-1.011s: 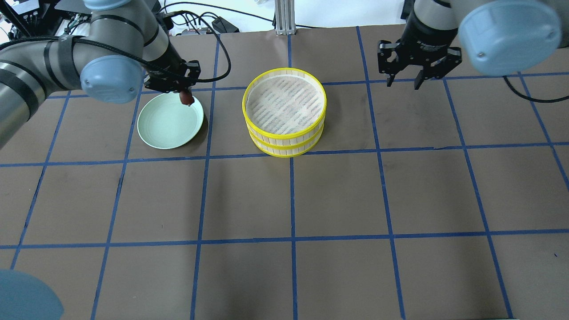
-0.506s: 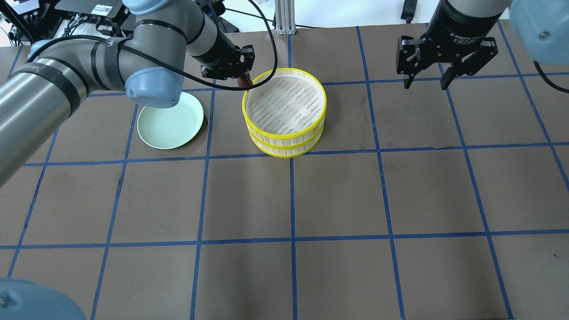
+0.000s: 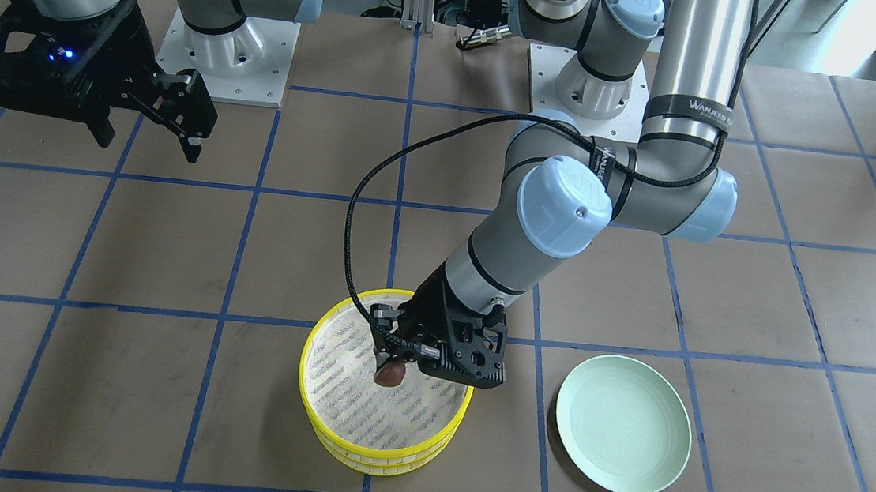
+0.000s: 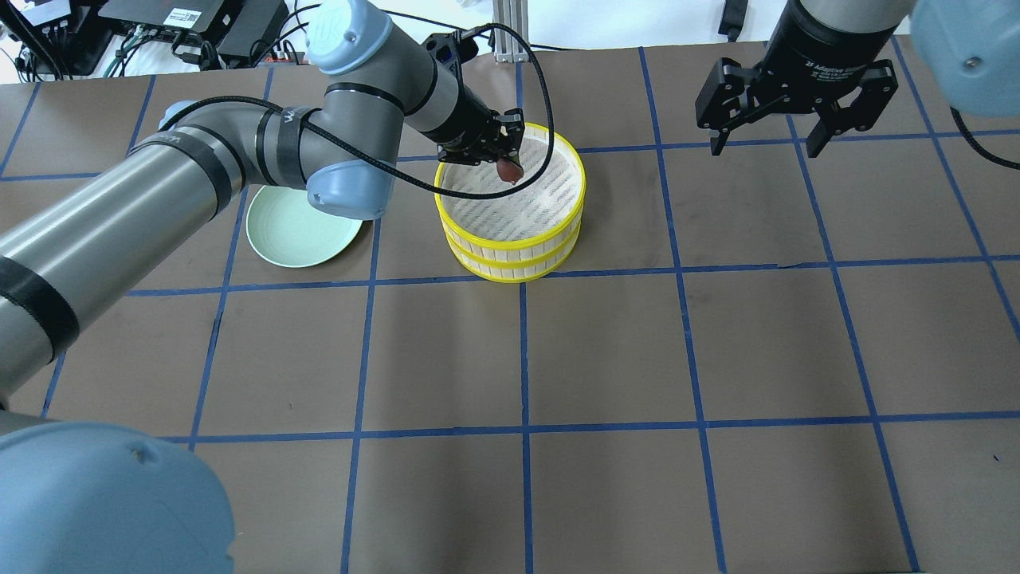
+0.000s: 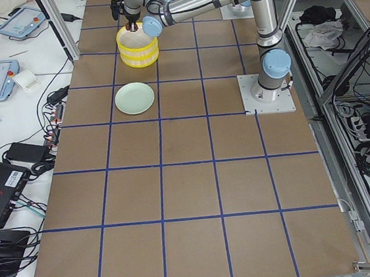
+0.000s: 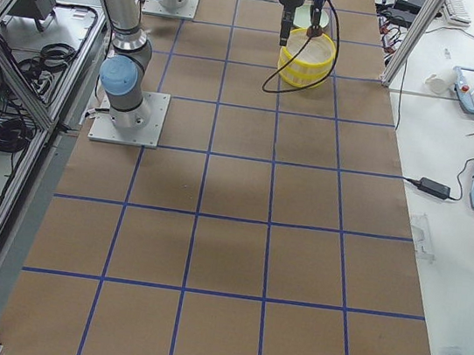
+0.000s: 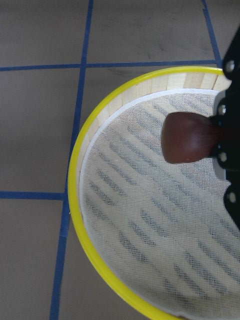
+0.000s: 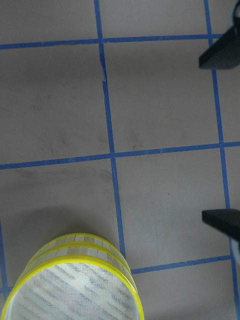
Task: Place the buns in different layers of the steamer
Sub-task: 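Carry the dark red bun over the top steamer tier with the left gripper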
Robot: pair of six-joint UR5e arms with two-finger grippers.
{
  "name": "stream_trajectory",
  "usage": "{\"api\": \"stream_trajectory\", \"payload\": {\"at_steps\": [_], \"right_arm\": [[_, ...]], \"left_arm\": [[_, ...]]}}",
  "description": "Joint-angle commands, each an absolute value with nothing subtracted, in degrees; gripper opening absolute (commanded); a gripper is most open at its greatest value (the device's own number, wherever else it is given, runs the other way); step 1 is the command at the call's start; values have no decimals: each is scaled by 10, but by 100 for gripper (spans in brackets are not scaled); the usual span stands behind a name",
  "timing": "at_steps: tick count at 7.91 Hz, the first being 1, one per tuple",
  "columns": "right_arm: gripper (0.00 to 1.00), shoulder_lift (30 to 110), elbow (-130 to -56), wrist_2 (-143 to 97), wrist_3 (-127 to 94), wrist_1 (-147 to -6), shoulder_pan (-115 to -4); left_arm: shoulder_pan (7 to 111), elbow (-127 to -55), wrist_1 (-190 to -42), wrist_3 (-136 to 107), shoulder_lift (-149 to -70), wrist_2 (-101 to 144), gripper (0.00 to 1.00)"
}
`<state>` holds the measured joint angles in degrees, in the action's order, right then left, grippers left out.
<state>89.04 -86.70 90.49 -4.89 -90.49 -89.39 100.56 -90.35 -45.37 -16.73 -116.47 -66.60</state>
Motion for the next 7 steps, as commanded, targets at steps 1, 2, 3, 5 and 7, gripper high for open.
{"api": "stream_trajectory", "payload": {"at_steps": [1, 2, 3, 5, 7], "right_arm": [[100, 890, -867, 906, -48, -905, -894], [100, 890, -867, 905, -48, -905, -894], [100, 890, -867, 907, -48, -905, -894], [100, 890, -868, 906, -48, -905, -894], [100, 890, -871, 907, -48, -905, -894]], "left_arm": [[1009, -911, -435, -171, -1187, -658, 92], [1009, -911, -436, -180, -1187, -657, 100], [1009, -911, -438, -175, -1187, -658, 100], [1011, -913, -439, -178, -1185, -659, 100], [1014, -912, -439, -204, -1182, -642, 100]]}}
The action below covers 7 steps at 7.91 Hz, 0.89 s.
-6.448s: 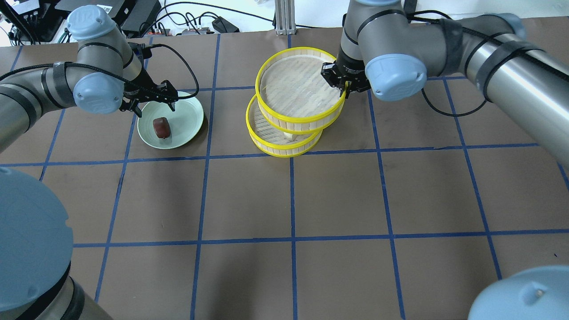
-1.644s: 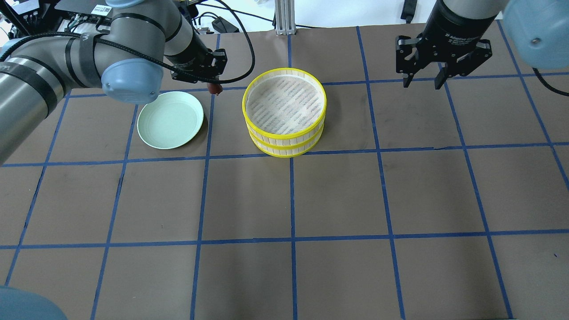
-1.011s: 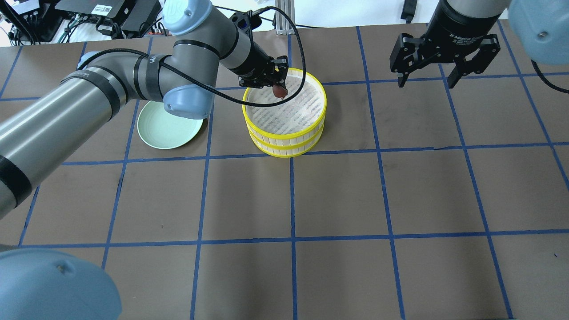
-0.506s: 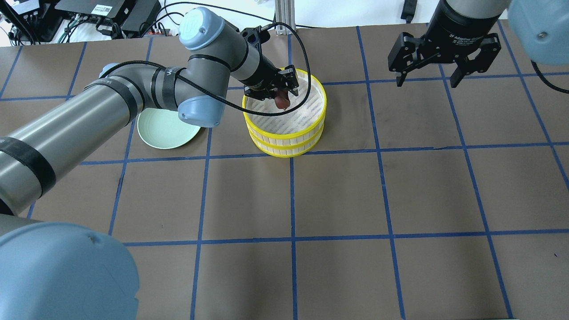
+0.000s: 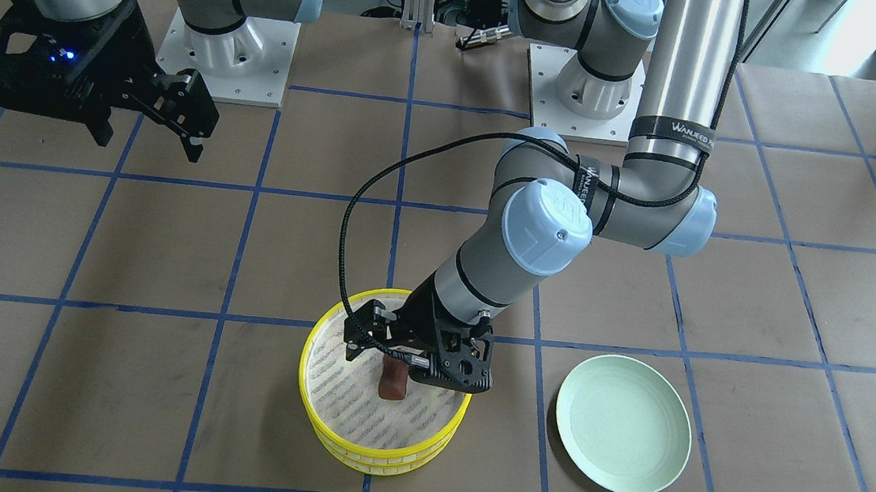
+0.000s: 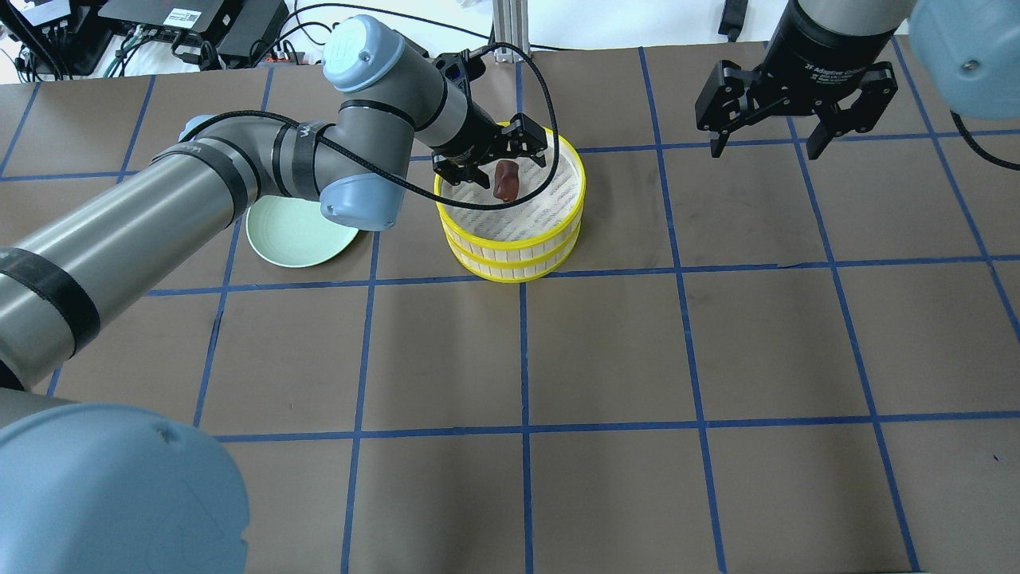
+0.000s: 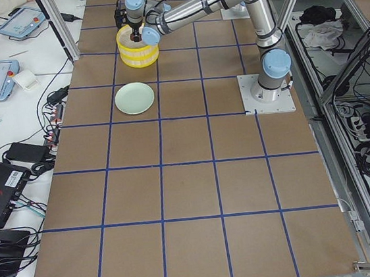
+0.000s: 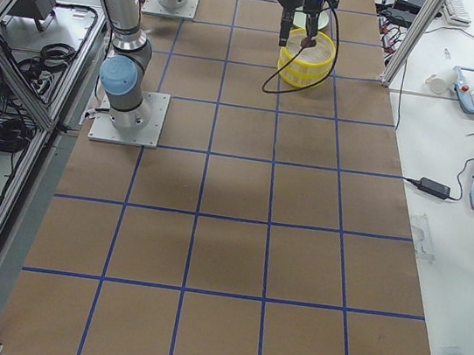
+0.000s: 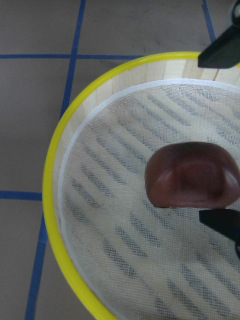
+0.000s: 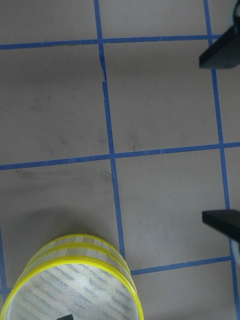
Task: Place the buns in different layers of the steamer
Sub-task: 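Carry the dark red bun over the top steamer tier with the left gripper, then open the left gripper to drop the dark red bun into the top tier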
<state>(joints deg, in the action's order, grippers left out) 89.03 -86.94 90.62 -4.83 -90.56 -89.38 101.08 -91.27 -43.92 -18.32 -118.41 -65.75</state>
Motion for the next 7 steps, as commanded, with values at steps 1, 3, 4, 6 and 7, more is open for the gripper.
{"api": "stream_trajectory", "payload": {"at_steps": [1, 3, 4, 6, 7], "right_arm": [[100, 890, -871, 906, -48, -906, -894], [100, 890, -871, 904, -50, -906, -894], [100, 890, -871, 904, -51, -907, -894], [100, 886, -871, 899, -60, -915, -894], [100, 882, -871, 900, -60, -924, -895]], "left_arm": [[1017, -912, -436, -209, -1181, -618, 100], [1016, -905, -494, -196, -1152, -639, 100], [1012, -902, -551, -163, -1134, -695, 100], [980, -901, -640, -149, -1095, -773, 100], [950, -900, -666, -112, -1089, -793, 100]]}}
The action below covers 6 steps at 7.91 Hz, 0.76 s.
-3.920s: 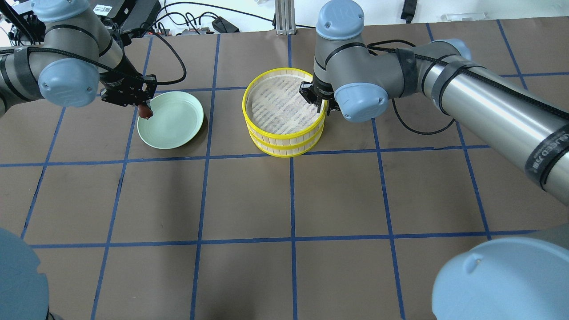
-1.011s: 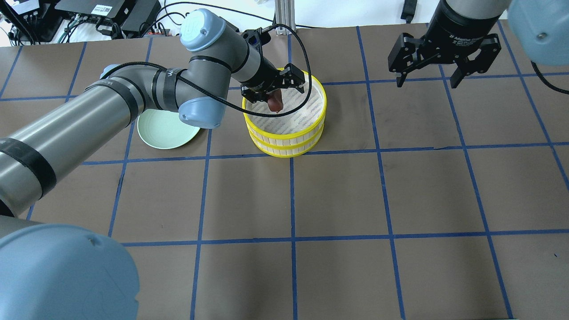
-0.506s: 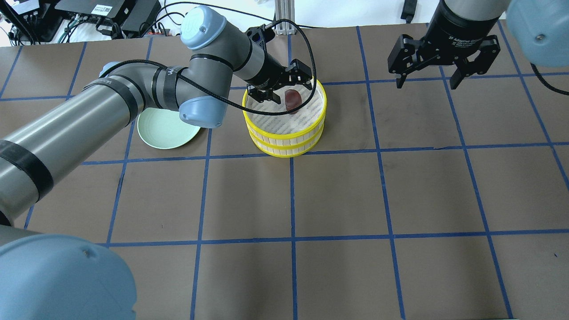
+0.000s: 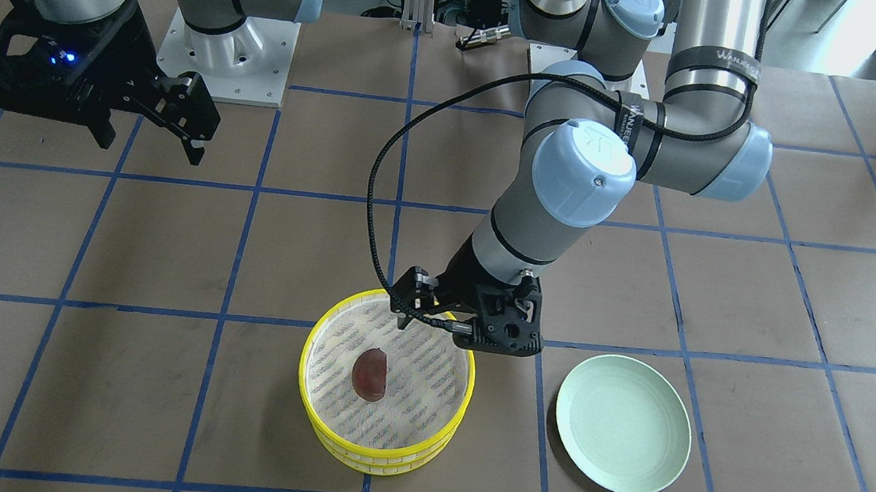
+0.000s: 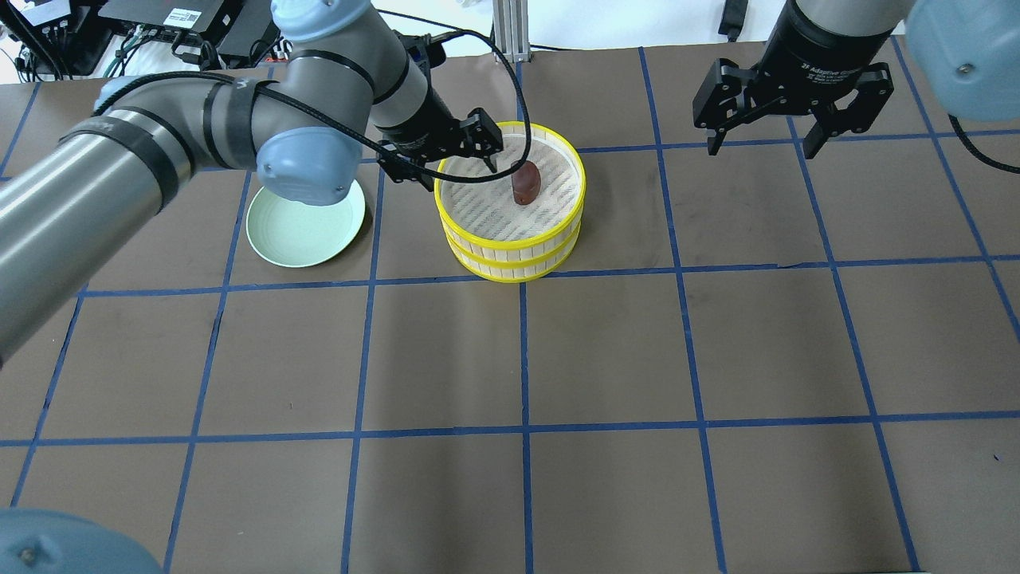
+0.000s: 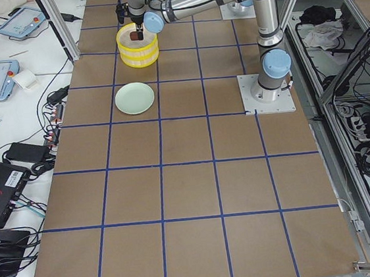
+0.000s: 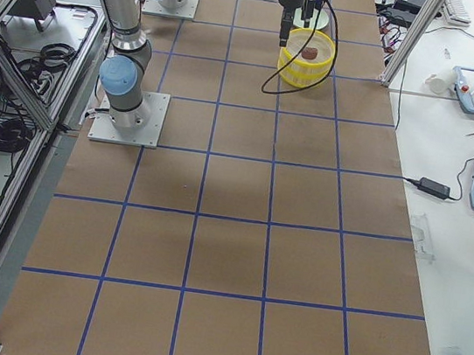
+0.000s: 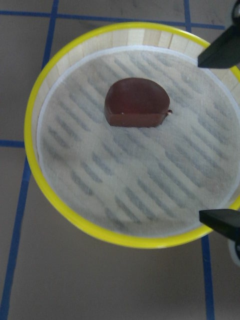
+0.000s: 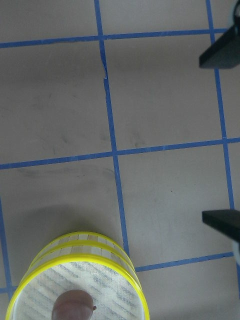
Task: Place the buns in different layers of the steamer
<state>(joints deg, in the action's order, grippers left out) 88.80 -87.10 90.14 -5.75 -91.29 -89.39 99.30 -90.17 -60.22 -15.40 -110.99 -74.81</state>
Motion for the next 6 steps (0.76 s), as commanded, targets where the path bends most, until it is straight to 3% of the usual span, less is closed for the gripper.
{"api": "stream_trajectory", "payload": {"at_steps": [1, 6], "right_arm": [[100, 882, -871, 903, -59, -925, -895], [100, 883, -871, 905, -58, -923, -895]], "left_arm": [[918, -900, -701, -89, -1073, -824, 100], [831, -893, -914, -25, -959, -954, 100]]}}
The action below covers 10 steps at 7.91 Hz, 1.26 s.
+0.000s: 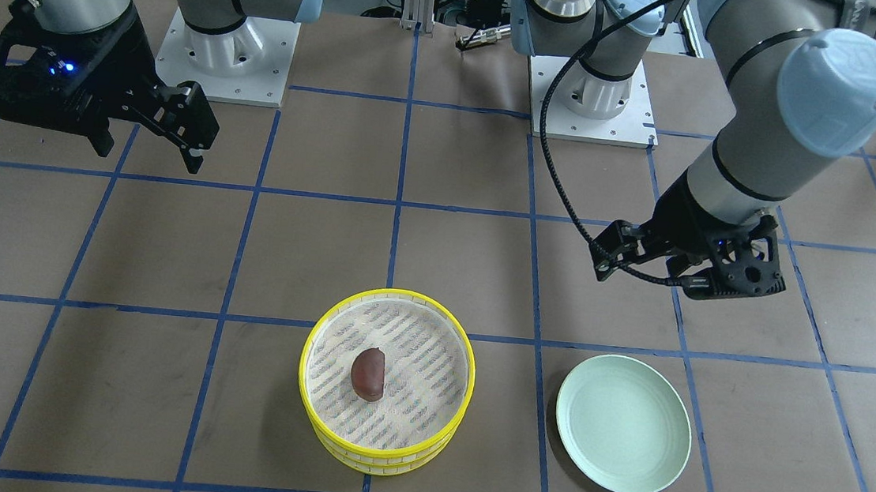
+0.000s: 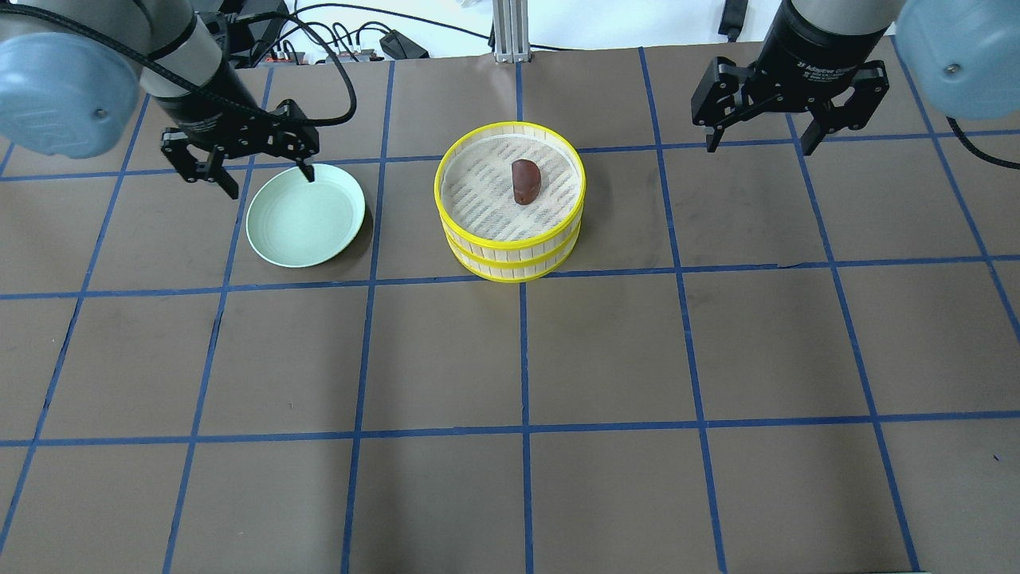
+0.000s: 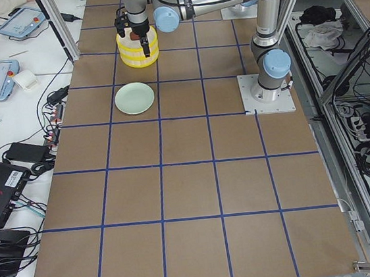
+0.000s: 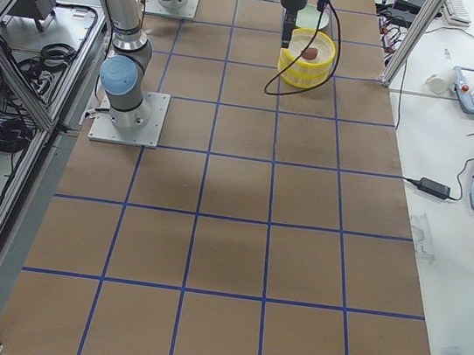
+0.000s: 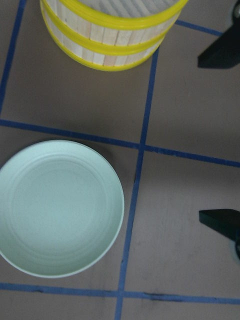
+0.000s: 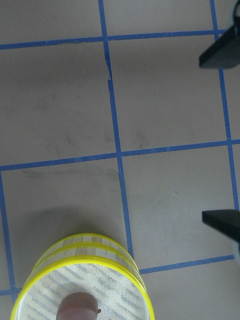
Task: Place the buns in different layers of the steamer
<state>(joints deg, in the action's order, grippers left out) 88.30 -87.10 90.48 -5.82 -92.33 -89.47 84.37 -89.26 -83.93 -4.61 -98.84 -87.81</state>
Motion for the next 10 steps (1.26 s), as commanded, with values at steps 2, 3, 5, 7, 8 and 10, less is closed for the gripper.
{"api": "stream_trajectory", "payload": {"at_steps": [2, 3, 5, 7, 8, 10], "right_arm": [[100, 883, -871, 905, -57, -924, -895], [100, 882, -871, 905, -56, -924, -895], [100, 883, -871, 905, -55, -925, -895], [100, 883, -871, 905, -51, -925, -895], [100, 883, -871, 905, -51, -926, -895], [100, 883, -871, 905, -51, -928, -895]], "left_arm": [[838, -898, -922, -25, -927, -932, 100], [841, -898, -921, -25, -924, -938, 100], [838, -898, -917, -25, -923, -947, 100], [838, -899, -919, -25, -918, -947, 100], [842, -902, -919, -25, -918, -945, 100], [841, -904, -917, -26, -912, -919, 100]]}}
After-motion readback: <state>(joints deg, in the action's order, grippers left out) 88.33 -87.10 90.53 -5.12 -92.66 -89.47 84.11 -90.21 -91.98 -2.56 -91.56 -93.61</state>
